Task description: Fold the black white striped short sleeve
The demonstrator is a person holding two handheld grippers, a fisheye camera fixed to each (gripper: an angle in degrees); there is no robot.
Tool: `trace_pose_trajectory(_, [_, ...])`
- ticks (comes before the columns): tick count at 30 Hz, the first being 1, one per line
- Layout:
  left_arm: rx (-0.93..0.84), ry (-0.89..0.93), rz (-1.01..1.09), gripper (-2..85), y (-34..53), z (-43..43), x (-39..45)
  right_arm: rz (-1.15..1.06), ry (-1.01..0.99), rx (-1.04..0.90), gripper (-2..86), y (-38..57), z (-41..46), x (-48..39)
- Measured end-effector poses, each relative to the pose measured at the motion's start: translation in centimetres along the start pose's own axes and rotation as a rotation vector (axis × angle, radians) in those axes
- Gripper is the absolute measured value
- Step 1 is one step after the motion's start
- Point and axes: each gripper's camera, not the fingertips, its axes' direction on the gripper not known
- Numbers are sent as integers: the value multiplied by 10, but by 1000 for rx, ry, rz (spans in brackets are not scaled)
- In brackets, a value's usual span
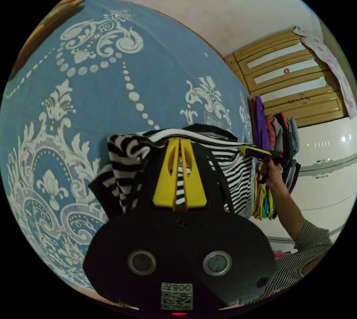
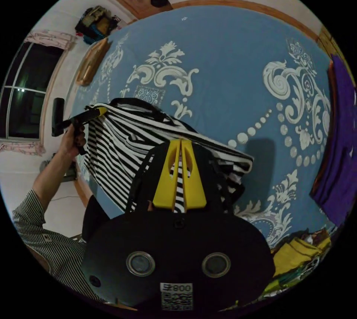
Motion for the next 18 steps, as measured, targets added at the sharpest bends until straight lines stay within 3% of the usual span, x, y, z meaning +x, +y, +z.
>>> trace_pose_trajectory(8, [121, 80, -15, 11, -5, -15, -14, -27, 65, 92, 2, -12, -9, -11])
trace_pose_trajectory(14, [74, 189, 116, 57, 40, -18, -10, -130, -29, 165, 16, 21, -10, -27])
trace_pose_trajectory(18, [15, 121, 137, 76, 62, -17, -11, -247, 100, 88, 39, 45, 7, -47])
